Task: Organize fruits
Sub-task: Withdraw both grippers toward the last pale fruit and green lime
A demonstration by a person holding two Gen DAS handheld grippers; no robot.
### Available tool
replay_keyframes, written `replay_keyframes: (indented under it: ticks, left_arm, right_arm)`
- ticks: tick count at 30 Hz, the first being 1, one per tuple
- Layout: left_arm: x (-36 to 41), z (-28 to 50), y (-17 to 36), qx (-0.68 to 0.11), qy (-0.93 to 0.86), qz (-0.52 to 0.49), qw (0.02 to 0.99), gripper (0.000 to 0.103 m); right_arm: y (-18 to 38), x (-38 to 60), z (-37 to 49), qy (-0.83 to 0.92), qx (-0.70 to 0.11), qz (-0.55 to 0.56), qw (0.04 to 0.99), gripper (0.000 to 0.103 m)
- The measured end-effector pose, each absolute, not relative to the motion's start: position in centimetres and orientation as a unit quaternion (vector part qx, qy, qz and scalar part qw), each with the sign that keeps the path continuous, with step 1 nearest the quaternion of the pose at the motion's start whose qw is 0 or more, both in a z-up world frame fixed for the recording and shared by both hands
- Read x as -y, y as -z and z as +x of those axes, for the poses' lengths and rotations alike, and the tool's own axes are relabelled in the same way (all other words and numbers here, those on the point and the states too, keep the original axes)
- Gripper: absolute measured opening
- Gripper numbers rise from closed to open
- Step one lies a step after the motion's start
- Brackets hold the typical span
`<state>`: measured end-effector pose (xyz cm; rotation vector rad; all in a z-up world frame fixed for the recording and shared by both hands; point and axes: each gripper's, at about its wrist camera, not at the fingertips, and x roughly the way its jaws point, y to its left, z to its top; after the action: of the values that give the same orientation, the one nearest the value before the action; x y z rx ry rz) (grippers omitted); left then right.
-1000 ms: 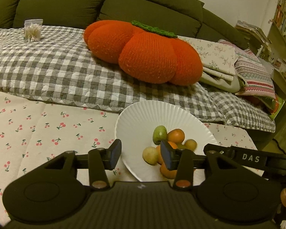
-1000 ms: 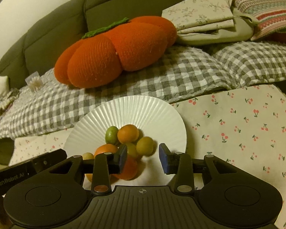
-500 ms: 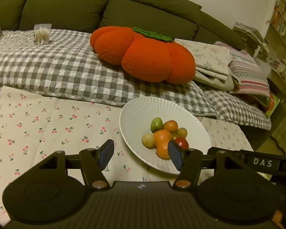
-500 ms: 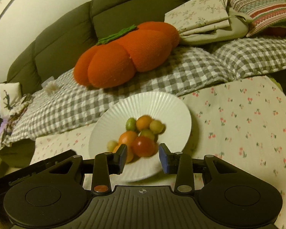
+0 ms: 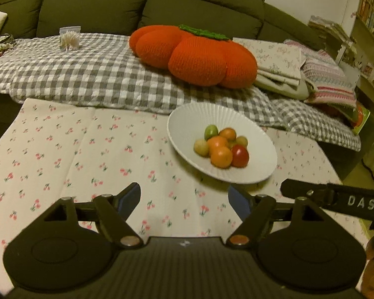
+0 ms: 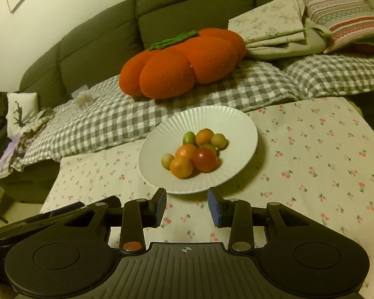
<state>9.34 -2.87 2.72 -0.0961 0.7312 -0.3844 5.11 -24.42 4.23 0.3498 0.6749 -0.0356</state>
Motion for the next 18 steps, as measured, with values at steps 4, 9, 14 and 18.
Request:
replay_keyframes:
  ticks: [4, 9, 14, 18]
  left_arm:
    - [2.5, 8.1, -2.2, -0.366, 0.179, -0.035, 0.913, 0.08]
    - [1.9, 7.3, -1.4, -0.382, 0.178, -0.048, 0.906, 0.08]
    - [2.6, 6.8, -0.3, -0.4, 0.187, -0.045, 0.896, 0.08]
    - [3.0, 6.6, 0.0, -0.401, 0.192, -0.034, 0.895, 0.081]
  right_arm:
    - [-4.0, 24.4, 4.1, 0.019, -0.338, 0.175, 0.925, 0.036]
    - [-3.2, 24.0, 3.2, 0.018, -0.357, 0.179, 0.917, 0.036]
    - [-2.7, 23.6, 2.6, 0.015, -0.366, 0.183, 0.912, 0.042]
    - [-2.4, 23.2, 2.4, 0.012, -0.374, 0.182, 0.91, 0.043]
